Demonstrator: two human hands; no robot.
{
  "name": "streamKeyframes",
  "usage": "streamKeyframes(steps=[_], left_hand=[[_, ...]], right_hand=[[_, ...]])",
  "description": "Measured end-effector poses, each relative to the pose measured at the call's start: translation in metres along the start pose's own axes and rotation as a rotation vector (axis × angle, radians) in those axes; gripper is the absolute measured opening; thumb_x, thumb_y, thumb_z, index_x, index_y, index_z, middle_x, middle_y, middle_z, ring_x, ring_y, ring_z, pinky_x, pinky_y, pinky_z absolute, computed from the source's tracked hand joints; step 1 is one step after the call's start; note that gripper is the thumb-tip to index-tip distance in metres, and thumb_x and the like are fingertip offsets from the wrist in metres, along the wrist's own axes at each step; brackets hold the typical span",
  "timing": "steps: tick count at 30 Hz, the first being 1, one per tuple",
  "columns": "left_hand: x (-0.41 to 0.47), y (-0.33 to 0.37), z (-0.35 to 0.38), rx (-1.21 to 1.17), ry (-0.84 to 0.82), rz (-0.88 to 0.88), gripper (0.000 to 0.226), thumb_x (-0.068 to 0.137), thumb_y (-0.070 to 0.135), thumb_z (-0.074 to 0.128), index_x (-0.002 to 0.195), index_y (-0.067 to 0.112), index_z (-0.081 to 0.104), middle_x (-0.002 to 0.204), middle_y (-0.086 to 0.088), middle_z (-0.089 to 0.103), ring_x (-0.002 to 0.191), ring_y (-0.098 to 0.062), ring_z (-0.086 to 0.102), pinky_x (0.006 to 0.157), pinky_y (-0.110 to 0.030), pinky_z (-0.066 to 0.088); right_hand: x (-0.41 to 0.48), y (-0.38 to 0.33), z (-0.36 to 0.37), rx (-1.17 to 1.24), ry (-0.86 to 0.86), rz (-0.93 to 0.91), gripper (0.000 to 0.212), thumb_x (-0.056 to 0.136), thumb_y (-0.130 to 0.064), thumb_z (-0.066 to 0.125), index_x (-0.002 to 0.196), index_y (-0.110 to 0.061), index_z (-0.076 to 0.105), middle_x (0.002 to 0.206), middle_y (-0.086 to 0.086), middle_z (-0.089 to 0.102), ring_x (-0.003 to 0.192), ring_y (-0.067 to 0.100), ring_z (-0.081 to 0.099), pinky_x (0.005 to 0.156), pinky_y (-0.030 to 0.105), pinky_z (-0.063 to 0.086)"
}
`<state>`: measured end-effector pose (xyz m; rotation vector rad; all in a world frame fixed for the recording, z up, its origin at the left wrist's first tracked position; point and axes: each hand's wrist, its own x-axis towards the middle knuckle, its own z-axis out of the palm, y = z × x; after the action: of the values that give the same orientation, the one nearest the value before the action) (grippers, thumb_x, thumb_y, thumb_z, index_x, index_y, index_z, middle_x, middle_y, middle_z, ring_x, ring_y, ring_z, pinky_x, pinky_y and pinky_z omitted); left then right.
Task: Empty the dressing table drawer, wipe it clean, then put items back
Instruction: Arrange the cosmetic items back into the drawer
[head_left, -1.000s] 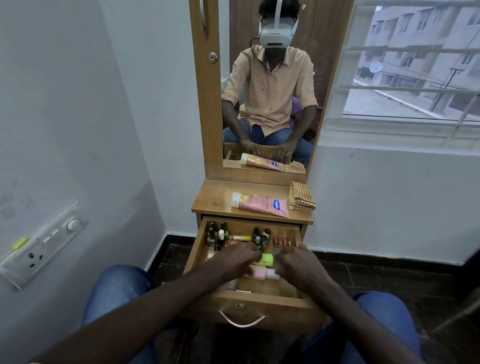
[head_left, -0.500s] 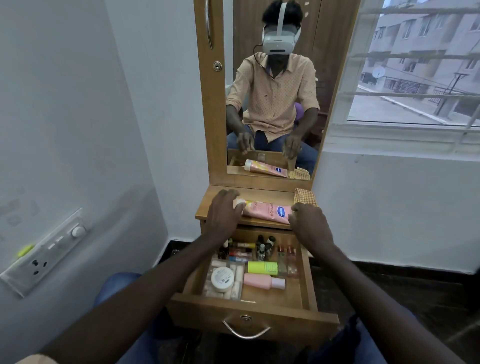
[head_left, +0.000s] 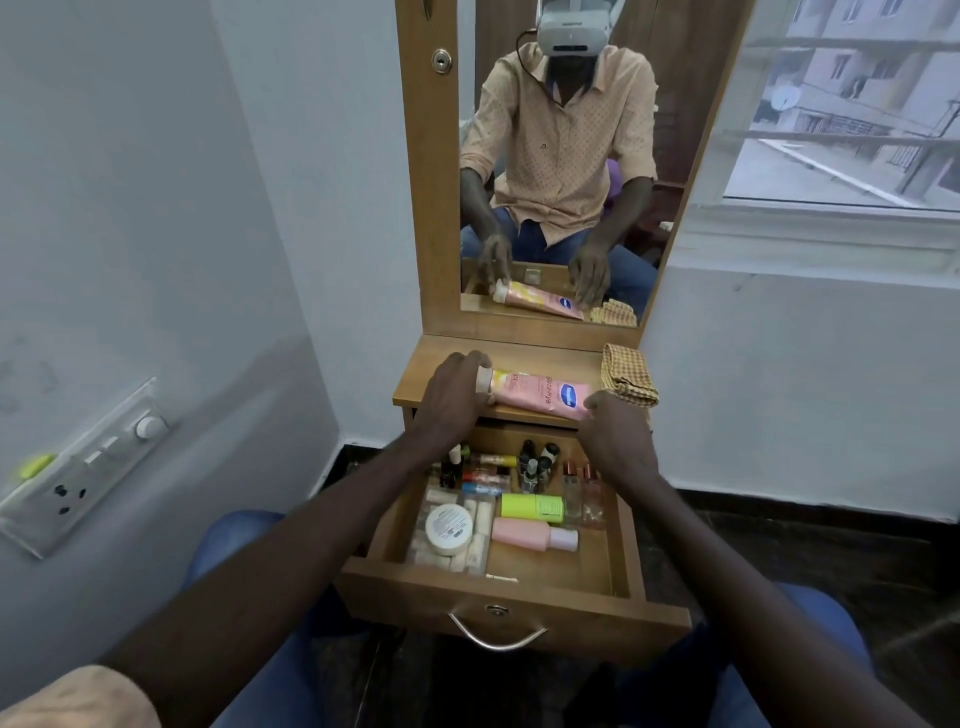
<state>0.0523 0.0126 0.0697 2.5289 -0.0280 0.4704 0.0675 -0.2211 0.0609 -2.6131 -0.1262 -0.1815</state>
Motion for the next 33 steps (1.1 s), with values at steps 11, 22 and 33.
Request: streamKeyframes(steps=[11,22,33], left_hand=[[-0.012,-0.009,-0.025,0.025,-0.036,0.066,0.057,0.084,0.017,0.081,0.136,0.011,0.058,0.128,-0.01,0.052,0.114,-0.02,0.052,0.087,-0.024,0.04],[-0.134,-0.005,-0.014,-0.069,-0.11,0.131,0.052,0.081,0.026,0.083,0.129,0.023,0.063,0.121,0.007,0.052,0.109,-0.007,0.051,0.089,-0.026,0.047],[-0.156,0.002,-0.014,0.017,-0.379,0.0,0.046,0.078,0.021,0.087,0.12,0.013,0.07,0.124,-0.005,0.07,0.109,-0.019,0.064,0.093,-0.038,0.054]], right_hand=[[-0.008,0.011,-0.018,0.806,-0.102,0.261,0.013,0.089,-0.019,0.074,0.102,-0.021,0.072,0.1,0.004,0.078,0.097,0.023,0.076,0.087,0.054,0.063],[-0.138,0.043,-0.029,0.547,0.033,0.161,0.008,0.095,-0.013,0.071,0.09,-0.019,0.07,0.085,-0.007,0.071,0.083,0.008,0.069,0.063,0.021,0.049],[-0.158,0.052,0.001,0.031,-0.045,0.118,0.01,0.087,-0.031,0.063,0.088,-0.025,0.071,0.089,-0.004,0.075,0.073,0.01,0.067,0.059,0.033,0.058]])
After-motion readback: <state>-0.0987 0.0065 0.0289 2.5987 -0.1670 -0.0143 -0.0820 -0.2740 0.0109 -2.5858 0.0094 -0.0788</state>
